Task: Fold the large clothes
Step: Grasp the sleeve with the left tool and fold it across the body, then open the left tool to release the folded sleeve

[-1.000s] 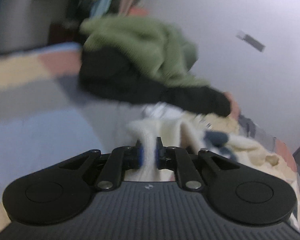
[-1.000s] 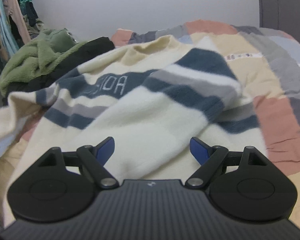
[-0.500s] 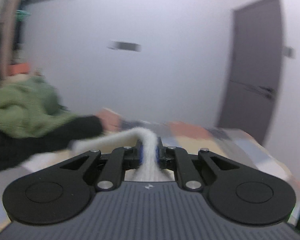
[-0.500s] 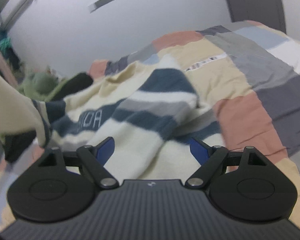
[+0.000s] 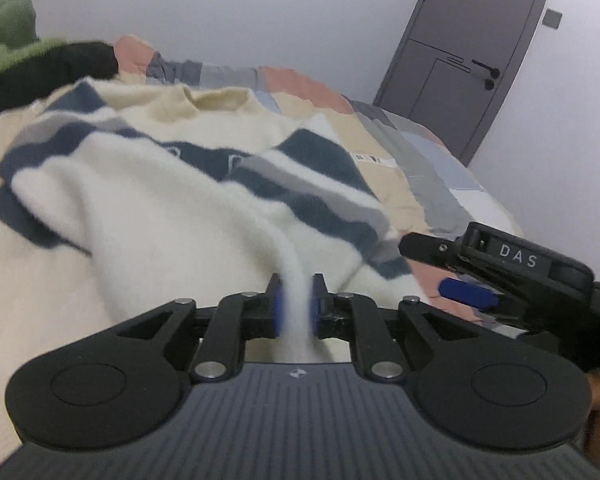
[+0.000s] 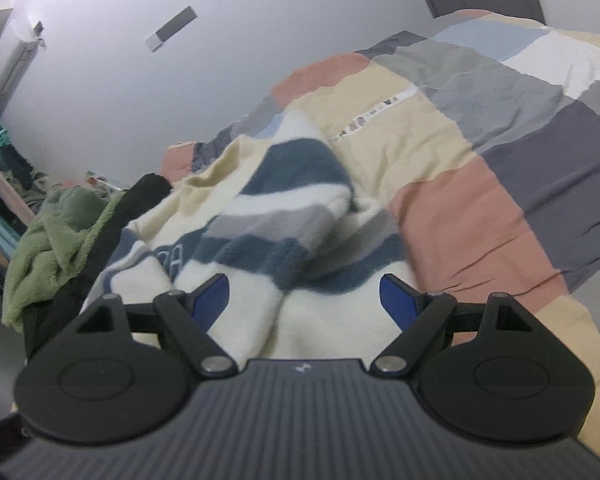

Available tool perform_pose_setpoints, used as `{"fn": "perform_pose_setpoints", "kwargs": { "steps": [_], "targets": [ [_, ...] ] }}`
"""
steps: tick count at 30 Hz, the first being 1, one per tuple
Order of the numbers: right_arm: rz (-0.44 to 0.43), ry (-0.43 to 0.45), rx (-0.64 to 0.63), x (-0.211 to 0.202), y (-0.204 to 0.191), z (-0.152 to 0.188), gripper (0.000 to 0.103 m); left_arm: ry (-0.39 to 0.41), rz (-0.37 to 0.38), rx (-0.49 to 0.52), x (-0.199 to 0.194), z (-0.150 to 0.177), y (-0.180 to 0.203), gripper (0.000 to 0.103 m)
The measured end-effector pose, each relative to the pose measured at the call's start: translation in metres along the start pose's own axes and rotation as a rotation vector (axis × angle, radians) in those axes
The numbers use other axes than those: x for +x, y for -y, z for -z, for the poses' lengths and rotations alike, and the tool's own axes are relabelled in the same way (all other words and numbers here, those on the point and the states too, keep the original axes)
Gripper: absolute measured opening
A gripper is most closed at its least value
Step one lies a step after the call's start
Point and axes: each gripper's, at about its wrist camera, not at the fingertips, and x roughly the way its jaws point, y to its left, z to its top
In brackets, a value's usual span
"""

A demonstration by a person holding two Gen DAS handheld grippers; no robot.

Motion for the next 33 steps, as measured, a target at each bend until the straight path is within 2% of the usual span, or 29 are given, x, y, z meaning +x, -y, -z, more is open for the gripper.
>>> {"fn": "perform_pose_setpoints", "kwargs": {
  "steps": [1,2,3,9,14,17,22,25,27,30,33],
  "targets": [
    [-0.01,0.0,-0.004,0.0,-0.002,0.0,0.084,-0.014,0.024,-0.02,-0.004,-0.001,-0.004,0.039],
    [-0.018,-0.001,-0.009,-0.001,-0.003,0.0,0.084,-0.021,0.041,-0.037,-0.008,0.0,-0.009,0.058],
    [-0.027,-0.004,-0.013,-0.001,-0.005,0.001,0.084,-0.019,0.045,-0.045,-0.016,-0.003,-0.011,0.066],
    [-0.104,-0.052,-0.052,0.002,-0.022,0.01,0.084,-0.059,-0.006,-0.156,-0.056,-0.013,-0.057,0.066],
    [-0.148,-0.113,-0.146,0.011,-0.045,0.025,0.083,-0.047,-0.144,-0.157,-0.08,-0.007,-0.098,0.066],
    [-0.139,-0.14,-0.187,0.019,-0.054,0.032,0.083,-0.045,-0.181,-0.172,-0.082,0.002,-0.116,0.066],
    [-0.117,-0.203,-0.196,0.033,-0.056,0.039,0.073,-0.048,-0.195,-0.193,-0.076,0.01,-0.132,0.066],
    [-0.091,-0.234,-0.222,0.041,-0.06,0.044,0.064,-0.036,-0.212,-0.192,-0.07,0.01,-0.135,0.065],
    [-0.105,-0.266,-0.23,0.046,-0.062,0.047,0.043,-0.034,-0.213,-0.193,-0.068,0.009,-0.137,0.065],
    [-0.112,-0.286,-0.269,0.048,-0.071,0.049,0.023,-0.03,-0.199,-0.215,-0.068,0.008,-0.142,0.065],
    [-0.092,-0.266,-0.314,0.044,-0.077,0.046,0.011,-0.013,-0.183,-0.238,-0.074,0.006,-0.146,0.065]
  ]
}}
